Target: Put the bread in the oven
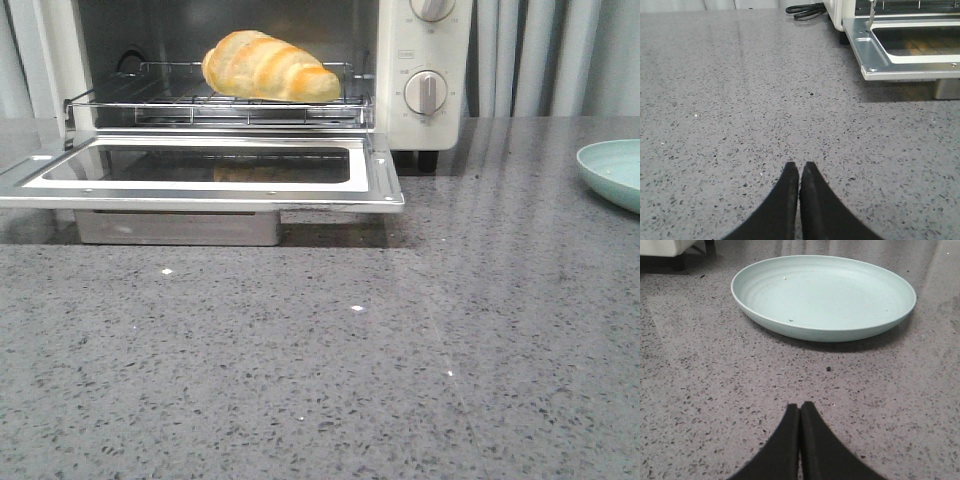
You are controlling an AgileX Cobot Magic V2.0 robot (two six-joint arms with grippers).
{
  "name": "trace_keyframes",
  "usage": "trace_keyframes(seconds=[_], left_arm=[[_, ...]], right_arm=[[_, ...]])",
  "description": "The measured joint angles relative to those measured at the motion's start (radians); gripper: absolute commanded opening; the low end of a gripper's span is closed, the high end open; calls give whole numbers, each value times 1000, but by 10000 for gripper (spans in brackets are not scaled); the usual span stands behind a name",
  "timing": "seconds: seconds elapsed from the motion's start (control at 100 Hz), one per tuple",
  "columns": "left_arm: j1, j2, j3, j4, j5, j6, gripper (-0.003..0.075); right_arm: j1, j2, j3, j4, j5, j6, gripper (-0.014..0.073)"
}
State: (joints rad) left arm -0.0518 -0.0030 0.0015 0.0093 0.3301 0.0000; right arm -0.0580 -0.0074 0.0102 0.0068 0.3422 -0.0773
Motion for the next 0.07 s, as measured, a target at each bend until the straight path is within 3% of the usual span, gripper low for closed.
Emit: trace_keyframes(seconds=[0.07], left_arm=[[0, 0, 0, 0, 0, 0, -21]], right_arm=[[0, 0, 0, 0, 0, 0, -53]])
